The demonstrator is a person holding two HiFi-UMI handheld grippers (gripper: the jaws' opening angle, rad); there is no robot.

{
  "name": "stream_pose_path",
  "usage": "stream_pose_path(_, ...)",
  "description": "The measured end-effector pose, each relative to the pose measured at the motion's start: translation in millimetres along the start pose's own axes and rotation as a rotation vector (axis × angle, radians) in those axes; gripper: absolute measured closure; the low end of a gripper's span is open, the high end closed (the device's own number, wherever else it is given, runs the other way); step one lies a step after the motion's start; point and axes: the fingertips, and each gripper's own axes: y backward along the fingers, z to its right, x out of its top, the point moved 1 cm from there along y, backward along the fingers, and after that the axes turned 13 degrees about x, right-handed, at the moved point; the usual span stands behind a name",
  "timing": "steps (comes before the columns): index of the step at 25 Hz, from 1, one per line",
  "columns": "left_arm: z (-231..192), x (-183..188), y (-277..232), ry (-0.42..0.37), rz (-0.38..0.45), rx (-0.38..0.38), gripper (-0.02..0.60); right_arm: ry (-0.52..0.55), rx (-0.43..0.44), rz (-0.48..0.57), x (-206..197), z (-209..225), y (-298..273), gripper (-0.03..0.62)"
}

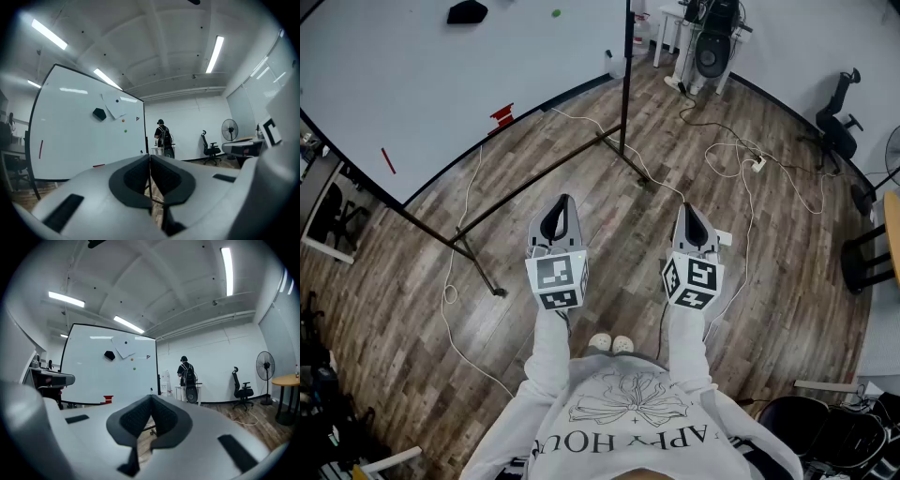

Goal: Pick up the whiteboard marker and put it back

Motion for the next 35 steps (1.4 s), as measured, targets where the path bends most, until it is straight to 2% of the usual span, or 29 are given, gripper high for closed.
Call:
stream_pose_path(10, 9, 3, 5, -0.008, 0.003, -0.008, 0.575, -0.006, 0.0, 0.002, 2, 5, 7, 0.591)
stream_pose_path(15, 14, 4, 5, -0.005, 0.003, 0.018, 0.575, -0.028, -0.009, 0.019, 1, 16, 9, 0.589)
stream_pose_path(25, 46, -13, 9, 0.018, -0.022, 0.038, 0.574, -0.048, 0.045, -0.007, -21, 37, 12, 0.589)
stream_pose_path(35, 61, -20, -26, 0.034, -0.045, 0.058, 0.572, -0.05, 0.062, -0.029, -30, 56, -16, 0.589)
